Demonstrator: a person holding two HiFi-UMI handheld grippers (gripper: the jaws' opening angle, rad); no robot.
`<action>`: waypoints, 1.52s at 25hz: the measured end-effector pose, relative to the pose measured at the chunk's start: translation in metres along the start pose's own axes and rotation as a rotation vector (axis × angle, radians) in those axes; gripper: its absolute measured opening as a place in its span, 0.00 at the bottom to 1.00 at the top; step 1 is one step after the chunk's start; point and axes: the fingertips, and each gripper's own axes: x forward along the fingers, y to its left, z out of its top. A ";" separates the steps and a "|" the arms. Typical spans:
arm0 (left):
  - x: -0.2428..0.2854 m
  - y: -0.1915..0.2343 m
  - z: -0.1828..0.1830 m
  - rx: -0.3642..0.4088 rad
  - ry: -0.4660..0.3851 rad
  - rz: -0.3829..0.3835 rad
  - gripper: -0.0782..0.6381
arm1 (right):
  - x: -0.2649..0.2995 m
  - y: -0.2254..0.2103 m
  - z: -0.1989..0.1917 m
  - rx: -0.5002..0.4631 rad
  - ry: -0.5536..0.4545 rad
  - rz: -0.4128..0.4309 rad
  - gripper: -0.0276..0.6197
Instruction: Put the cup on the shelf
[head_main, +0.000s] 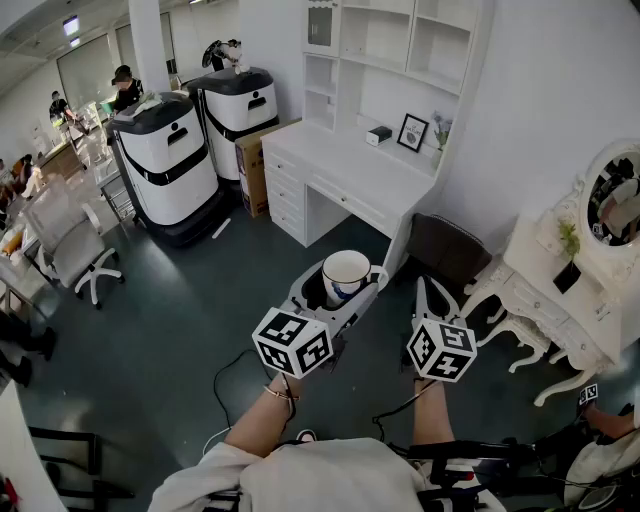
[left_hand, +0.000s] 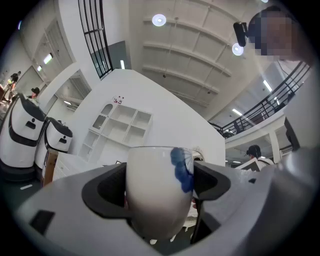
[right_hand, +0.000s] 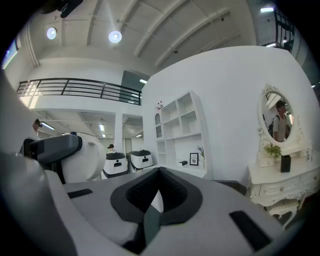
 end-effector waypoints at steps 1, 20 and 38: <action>-0.001 0.002 0.001 0.000 -0.001 0.001 0.66 | 0.002 0.002 -0.001 -0.001 0.003 0.002 0.08; 0.011 0.069 0.004 -0.001 0.040 -0.033 0.66 | 0.058 0.018 -0.013 0.051 0.013 -0.052 0.08; 0.122 0.142 -0.016 0.011 0.049 -0.011 0.66 | 0.185 -0.049 -0.019 0.091 0.019 -0.062 0.08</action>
